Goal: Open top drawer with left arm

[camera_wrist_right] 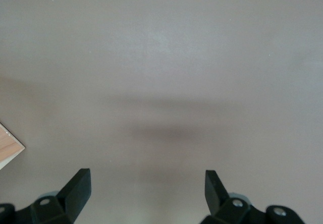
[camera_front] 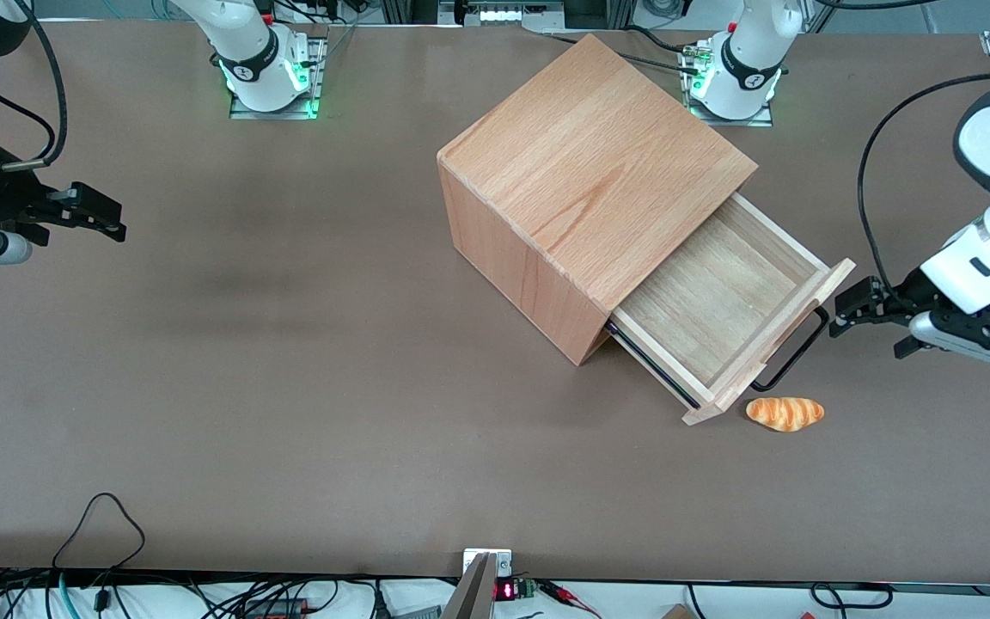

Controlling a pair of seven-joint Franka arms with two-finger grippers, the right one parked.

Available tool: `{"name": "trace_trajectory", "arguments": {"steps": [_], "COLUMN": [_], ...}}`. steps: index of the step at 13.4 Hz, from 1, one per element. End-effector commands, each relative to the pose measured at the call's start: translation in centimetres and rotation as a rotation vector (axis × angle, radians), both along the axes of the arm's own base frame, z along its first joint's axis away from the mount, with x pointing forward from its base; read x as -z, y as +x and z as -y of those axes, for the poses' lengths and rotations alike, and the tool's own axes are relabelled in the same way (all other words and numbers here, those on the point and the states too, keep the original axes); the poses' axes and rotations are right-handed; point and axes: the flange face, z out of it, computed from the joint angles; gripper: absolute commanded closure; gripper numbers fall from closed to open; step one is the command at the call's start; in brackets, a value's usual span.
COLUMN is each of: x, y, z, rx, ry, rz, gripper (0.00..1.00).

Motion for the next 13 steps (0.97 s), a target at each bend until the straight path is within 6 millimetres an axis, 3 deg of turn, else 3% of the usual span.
{"name": "trace_trajectory", "arguments": {"steps": [1,6,13], "x": [-3.1,-7.5,-8.7], "y": [-2.1,-6.5,-6.7], "z": [-0.9,-2.5,-2.9], "rx": [-0.084,-0.143,-0.152], "ry": [-0.036,0.141,0.139], "rz": [-0.080,-0.209,-0.195], "gripper": [0.00,0.00,0.00]}}
